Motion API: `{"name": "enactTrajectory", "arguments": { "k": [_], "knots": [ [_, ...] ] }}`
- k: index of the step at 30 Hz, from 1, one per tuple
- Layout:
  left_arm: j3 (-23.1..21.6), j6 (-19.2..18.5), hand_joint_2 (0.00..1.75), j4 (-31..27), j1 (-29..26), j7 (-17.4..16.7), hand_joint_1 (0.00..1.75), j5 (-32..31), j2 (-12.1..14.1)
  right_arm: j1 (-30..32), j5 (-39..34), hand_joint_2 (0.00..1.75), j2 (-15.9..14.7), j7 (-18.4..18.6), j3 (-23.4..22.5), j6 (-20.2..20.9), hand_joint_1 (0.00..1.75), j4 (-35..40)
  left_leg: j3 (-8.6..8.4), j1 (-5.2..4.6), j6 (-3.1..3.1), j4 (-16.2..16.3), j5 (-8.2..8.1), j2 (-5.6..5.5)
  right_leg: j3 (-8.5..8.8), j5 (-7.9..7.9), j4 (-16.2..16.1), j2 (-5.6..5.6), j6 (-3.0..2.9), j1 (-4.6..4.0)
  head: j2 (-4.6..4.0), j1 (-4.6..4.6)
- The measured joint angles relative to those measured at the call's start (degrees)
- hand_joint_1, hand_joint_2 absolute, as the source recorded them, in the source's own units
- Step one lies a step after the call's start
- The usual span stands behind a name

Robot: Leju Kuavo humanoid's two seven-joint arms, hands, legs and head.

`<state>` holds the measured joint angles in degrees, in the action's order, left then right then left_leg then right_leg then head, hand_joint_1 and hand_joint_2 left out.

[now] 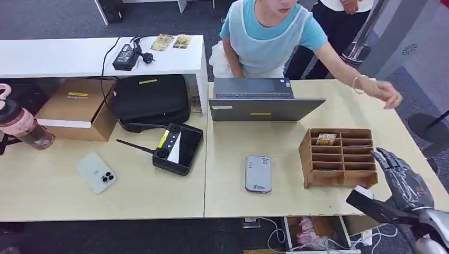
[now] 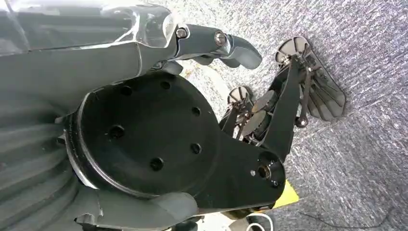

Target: Pass the card to the sensor for recognition and then transmit it.

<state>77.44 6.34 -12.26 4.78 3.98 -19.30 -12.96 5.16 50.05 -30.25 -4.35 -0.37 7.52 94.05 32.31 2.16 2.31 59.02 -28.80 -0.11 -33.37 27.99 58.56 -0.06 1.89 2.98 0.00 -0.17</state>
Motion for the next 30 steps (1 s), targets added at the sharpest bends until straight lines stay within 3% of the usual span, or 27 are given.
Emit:
{"name": "enactTrajectory", "arguments": {
  "k": [9, 21, 30],
  "knots": [
    [0.00, 0.37, 1.75, 0.00, 0.02, 0.17, 0.00, 0.50, -0.04, -1.52, 2.25, 1.75, 2.47, -1.49, -0.22, -0.70, 0.00, -0.87, 0.03, 0.00, 0.00, 0.00, 0.00, 0.03, 0.01, 0.00, 0.02, 0.03, 0.00, 0.00, 0.00, 0.00],
    [0.00, 1.11, 1.75, 0.00, 0.03, 0.31, 0.00, 1.03, -0.11, -14.72, 5.66, 1.75, 6.60, -1.14, 4.46, -3.48, 0.00, -14.82, -0.03, 0.00, 0.03, 0.00, 0.07, 0.09, 0.02, -0.06, 0.03, 0.08, -0.05, 0.00, 0.00, 0.00],
    [0.00, 0.90, 1.75, 0.00, -0.01, 0.31, 0.00, 0.96, -0.09, -14.74, 4.35, 1.75, 7.10, -0.63, 4.53, -5.05, 0.00, -17.82, 0.00, 0.00, 0.02, 0.00, 0.05, 0.07, -0.02, -0.05, 0.01, 0.06, -0.05, 0.00, 0.00, 0.00]
  ]
}}
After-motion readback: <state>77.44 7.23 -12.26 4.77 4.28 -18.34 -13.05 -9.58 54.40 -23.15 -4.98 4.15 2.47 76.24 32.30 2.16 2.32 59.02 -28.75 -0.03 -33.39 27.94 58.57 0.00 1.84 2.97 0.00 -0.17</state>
